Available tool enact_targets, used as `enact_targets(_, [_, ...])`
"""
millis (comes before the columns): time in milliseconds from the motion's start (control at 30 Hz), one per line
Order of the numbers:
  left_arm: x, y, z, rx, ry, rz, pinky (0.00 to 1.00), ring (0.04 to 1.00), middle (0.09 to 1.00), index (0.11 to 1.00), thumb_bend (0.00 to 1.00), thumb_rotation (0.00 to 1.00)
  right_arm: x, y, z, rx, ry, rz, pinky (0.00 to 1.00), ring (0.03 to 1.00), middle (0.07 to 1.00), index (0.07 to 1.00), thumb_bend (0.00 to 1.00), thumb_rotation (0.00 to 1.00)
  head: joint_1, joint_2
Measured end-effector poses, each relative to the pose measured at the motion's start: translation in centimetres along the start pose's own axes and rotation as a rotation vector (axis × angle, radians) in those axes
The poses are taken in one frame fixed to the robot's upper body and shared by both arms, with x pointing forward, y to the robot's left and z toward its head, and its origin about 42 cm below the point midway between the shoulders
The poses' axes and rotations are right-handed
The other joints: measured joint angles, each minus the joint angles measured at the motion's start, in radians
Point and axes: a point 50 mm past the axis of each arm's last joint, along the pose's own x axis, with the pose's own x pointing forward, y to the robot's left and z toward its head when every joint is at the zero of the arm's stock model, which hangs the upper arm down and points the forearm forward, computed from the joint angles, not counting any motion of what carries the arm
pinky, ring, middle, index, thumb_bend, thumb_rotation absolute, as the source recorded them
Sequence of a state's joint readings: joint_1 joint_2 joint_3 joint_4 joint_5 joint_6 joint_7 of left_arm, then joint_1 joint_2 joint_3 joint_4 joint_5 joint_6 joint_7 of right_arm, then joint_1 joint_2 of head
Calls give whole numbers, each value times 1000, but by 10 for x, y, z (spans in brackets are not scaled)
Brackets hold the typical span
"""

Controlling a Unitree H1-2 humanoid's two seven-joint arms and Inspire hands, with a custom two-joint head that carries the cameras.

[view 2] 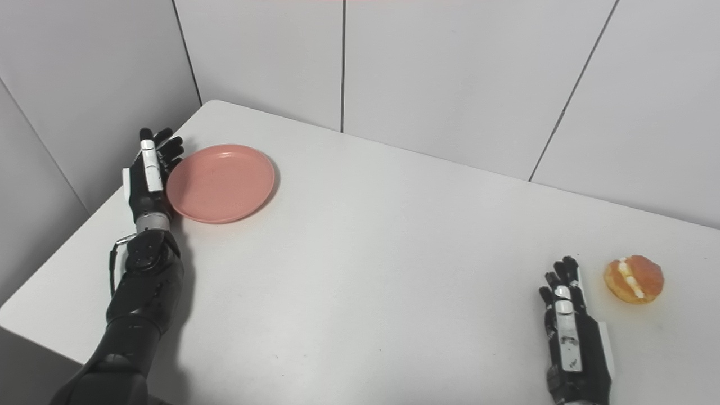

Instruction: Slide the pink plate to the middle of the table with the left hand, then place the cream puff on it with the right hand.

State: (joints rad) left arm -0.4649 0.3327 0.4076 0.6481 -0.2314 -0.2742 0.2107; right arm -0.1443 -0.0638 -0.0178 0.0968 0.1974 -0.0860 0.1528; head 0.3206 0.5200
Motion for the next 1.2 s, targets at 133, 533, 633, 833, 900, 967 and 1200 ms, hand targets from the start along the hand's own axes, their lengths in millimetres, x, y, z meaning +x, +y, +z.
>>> enact_targets(133, [0,-2,0,-5,1,-2,828,786,760,752,804,1000,0,-1,0,11,-1,-4,1000,1000,1000,1000,577,836,-2,8])
enact_targets(533, [-2,-10,-1,-13,20,-14,869,825,769,771,813,1000,0,-1,0,9,-1,-5,1000,1000,1000,1000,556,844,-2,8])
enact_targets(633, [-3,-14,-2,-7,26,-28,862,819,776,776,814,1000,0,-1,0,9,-1,-6,1000,1000,1000,1000,561,839,-2,8])
enact_targets(833, [-6,-26,1,25,53,-75,902,861,821,801,768,1000,0,-1,0,11,-1,-7,1000,1000,1000,1000,572,826,-5,12])
enact_targets(900, [-8,-28,1,25,55,-83,892,865,831,805,761,1000,0,-1,0,11,-1,-7,1000,1000,1000,1000,578,822,-6,14])
enact_targets(967, [-8,-29,0,26,56,-95,878,850,826,805,758,1000,0,-1,0,10,-2,-7,1000,1000,1000,1000,569,831,-6,14])
enact_targets(1200, [-13,-39,-1,55,54,-143,861,842,817,806,736,1000,0,-1,0,11,-2,-7,1000,1000,1000,1000,568,819,-6,15])
